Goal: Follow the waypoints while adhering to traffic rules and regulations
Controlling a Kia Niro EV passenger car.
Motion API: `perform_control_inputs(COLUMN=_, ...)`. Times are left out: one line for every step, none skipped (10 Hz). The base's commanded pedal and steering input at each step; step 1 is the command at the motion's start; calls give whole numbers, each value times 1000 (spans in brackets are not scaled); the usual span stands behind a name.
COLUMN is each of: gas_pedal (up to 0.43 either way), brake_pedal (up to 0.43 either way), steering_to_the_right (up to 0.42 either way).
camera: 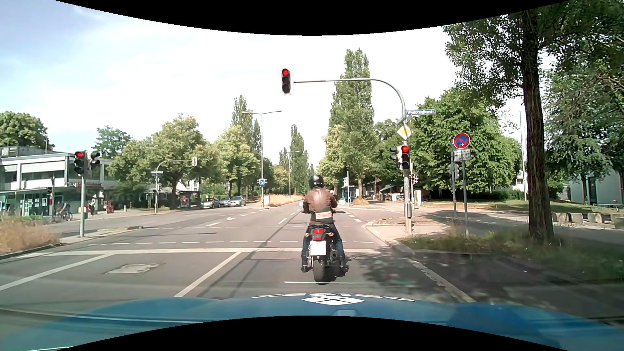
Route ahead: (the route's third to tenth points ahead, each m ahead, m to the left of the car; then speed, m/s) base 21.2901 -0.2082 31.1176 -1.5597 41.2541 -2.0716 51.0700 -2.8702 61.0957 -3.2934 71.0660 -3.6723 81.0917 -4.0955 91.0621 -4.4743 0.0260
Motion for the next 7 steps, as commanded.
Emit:
perform_control_inputs(gas_pedal=0, brake_pedal=201, steering_to_the_right=-1)
perform_control_inputs(gas_pedal=0, brake_pedal=201, steering_to_the_right=-1)
perform_control_inputs(gas_pedal=0, brake_pedal=201, steering_to_the_right=-1)
perform_control_inputs(gas_pedal=0, brake_pedal=201, steering_to_the_right=-1)
perform_control_inputs(gas_pedal=0, brake_pedal=201, steering_to_the_right=-1)
perform_control_inputs(gas_pedal=0, brake_pedal=201, steering_to_the_right=-1)
perform_control_inputs(gas_pedal=0, brake_pedal=201, steering_to_the_right=-1)
